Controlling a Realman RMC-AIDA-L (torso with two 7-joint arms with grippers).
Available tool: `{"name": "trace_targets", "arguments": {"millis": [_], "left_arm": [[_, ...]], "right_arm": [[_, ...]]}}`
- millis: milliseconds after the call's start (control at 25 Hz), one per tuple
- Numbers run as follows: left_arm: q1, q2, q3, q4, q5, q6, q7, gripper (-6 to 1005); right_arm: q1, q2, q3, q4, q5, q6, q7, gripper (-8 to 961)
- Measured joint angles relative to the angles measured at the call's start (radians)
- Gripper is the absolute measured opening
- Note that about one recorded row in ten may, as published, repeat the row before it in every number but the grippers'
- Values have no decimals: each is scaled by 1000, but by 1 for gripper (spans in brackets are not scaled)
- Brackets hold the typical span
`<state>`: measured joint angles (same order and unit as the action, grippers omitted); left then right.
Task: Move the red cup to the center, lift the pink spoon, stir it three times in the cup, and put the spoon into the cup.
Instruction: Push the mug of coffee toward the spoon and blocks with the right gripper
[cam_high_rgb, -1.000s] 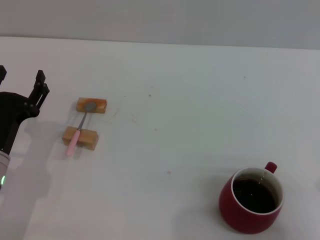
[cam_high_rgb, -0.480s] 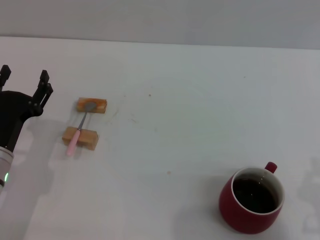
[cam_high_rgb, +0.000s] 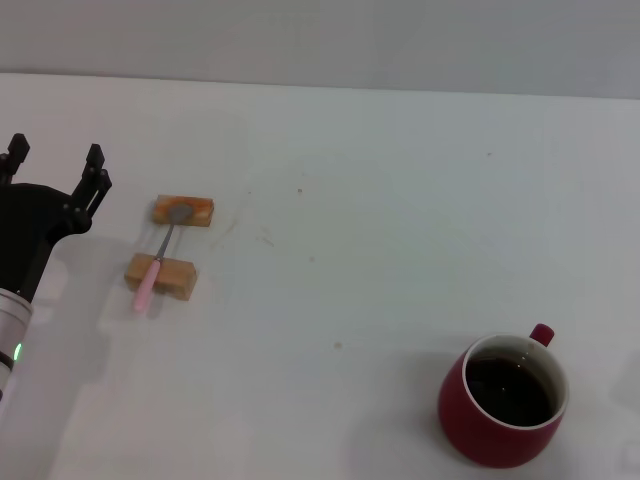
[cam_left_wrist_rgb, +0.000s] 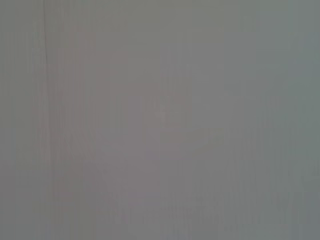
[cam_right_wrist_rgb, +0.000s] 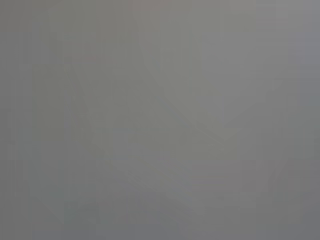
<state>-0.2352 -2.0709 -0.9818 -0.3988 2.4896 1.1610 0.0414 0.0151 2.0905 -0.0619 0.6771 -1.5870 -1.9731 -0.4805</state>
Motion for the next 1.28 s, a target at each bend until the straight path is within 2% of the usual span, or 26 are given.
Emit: {"name": "trace_targets", "arguments": {"millis": [200,520,1280], "left_arm": [[-1,0,0,0,-5,-5,0,837],[-6,0,0,0,-5,-19,0,837],[-26,0,0,-2,-10,-38,0,837]], "right_arm": [[-13,0,-4,-7,70,41,114,-1],[-54,1,-41,-16,72,110,114,-1],[-133,1,-154,27,73,176,115,0]]}}
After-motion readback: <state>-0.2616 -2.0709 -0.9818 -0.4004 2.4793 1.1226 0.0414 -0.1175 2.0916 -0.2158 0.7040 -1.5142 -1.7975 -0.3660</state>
